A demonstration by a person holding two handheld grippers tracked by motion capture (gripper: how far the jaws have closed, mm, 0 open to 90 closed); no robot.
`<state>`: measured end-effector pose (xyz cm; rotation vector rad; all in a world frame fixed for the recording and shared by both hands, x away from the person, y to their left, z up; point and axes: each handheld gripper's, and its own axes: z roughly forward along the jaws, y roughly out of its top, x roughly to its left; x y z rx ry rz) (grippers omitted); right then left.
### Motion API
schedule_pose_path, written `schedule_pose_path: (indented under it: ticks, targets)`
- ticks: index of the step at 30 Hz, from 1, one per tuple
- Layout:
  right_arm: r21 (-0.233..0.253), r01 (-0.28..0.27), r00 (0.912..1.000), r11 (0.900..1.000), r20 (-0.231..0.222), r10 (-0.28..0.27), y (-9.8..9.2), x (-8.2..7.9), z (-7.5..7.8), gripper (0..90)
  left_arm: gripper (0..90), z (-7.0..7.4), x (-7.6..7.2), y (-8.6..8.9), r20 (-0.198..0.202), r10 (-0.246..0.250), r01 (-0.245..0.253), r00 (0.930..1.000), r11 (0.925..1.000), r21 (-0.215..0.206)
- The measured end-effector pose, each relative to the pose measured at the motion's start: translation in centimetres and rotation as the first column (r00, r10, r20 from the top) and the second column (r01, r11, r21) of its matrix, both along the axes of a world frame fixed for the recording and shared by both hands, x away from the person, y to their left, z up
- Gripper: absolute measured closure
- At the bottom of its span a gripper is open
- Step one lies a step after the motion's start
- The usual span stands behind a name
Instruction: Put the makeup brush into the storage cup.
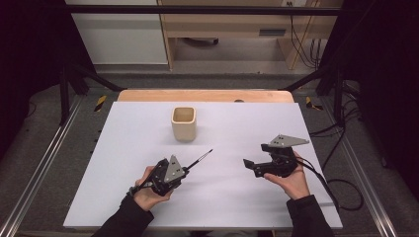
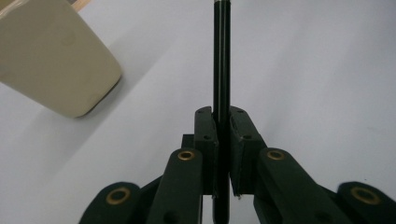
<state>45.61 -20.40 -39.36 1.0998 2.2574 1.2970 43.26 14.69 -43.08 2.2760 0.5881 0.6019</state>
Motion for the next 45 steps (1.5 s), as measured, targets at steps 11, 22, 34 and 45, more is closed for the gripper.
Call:
schedule_pose_path:
  ticks: [11,22,34,45]
  targets:
    - [0.109,0.012,0.9994,0.994,0.030,-0.015,0.6,-0.5,-0.9,11.4,83.3,0.2,-0.1,1.1,-0.033,0.079,-0.083,0.9964,0.9829,-0.164]
    - [0.189,0.001,0.9995,0.982,0.030,-0.007,1.2,-0.4,-1.0,10.6,83.3,0.7,-0.1,1.4,-0.045,0.111,-0.119,0.9928,0.9578,-0.261]
    - [0.255,-0.012,0.9972,0.967,0.075,-0.007,2.5,-0.3,0.0,9.0,83.3,1.5,0.3,1.1,-0.051,0.143,-0.152,0.9883,0.9332,-0.326]
    - [0.317,-0.028,0.9967,0.948,0.082,0.002,4.2,-0.1,1.1,12.2,83.3,2.7,0.4,-0.5,-0.022,0.155,-0.152,0.9877,0.9170,-0.369]
